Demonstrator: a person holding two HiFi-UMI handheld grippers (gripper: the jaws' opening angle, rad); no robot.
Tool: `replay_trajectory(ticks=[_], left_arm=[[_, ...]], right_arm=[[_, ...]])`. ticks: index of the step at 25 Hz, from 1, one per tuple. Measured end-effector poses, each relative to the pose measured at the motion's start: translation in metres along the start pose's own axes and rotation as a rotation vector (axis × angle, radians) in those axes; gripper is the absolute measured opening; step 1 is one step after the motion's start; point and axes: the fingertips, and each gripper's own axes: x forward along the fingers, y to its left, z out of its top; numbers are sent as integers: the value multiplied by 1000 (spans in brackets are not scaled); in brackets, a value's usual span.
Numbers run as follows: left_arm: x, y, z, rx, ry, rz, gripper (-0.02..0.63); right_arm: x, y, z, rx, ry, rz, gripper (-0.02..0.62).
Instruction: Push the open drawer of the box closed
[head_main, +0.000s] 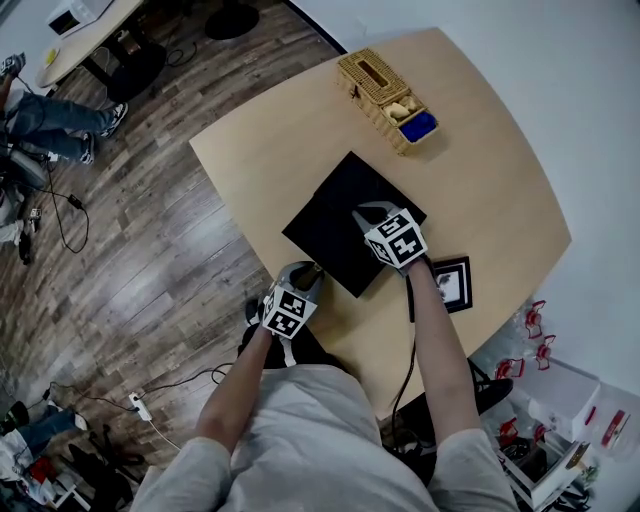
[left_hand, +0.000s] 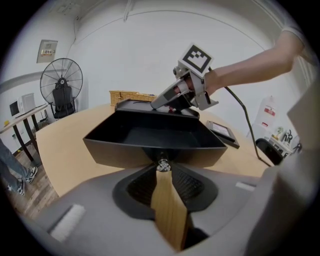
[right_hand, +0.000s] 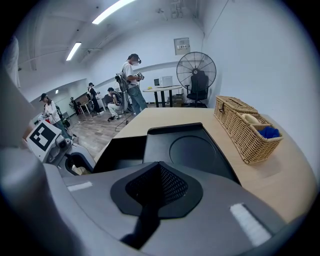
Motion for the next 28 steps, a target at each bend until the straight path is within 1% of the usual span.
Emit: replay_trajectory(ticks=[4,9,18,28], left_arm=[[1,4,2,22,11,14,147],[1,3,1,5,2,19,127],[0,-1,11,16,-21,20,127],[5,-1,13,9,-13,22,127]], right_arm=[[1,1,2,0,0,-2,2],[1,1,2,-8,-5,-10,2],[0,1,2,-7,-5,-10,2],[1,1,3,-6,-5,-9,2]])
